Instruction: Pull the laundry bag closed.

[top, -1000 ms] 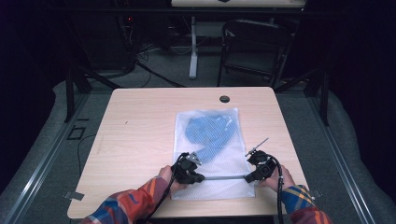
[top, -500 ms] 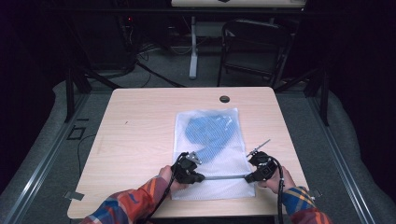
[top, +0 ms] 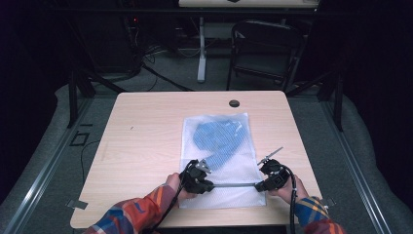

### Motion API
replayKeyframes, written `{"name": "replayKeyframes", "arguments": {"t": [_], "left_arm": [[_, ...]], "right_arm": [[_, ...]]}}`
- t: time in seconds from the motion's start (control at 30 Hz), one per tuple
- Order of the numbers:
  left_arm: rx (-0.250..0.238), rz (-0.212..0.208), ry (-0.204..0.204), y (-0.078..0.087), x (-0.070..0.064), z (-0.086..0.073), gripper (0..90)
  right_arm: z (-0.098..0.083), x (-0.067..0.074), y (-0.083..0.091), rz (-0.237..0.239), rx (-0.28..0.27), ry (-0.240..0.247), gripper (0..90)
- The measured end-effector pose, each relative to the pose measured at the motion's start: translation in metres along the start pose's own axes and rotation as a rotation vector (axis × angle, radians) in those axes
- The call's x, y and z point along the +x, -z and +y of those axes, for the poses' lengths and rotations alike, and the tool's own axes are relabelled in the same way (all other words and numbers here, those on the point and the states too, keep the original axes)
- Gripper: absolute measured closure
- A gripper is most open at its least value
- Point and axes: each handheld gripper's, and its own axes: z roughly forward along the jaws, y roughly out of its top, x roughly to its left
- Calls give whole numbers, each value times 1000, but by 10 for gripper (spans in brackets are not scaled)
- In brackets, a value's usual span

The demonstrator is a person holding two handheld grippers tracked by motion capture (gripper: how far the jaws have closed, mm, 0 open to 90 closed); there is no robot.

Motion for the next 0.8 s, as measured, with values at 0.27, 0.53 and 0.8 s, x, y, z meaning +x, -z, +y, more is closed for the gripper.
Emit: {"name": "replayKeyframes", "arguments": {"t": [0.27,0.53,0.8], "left_arm": [[6,-7,-9,0,0,2,711],[7,0,47,3,7,5,412],[-40,-12,100,22,15,5,121]], "right_arm": [[0,4,0,-14,-16,14,777],[2,7,8,-19,-44,43,544],[-4,11,25,-72,-150,15,148]]}}
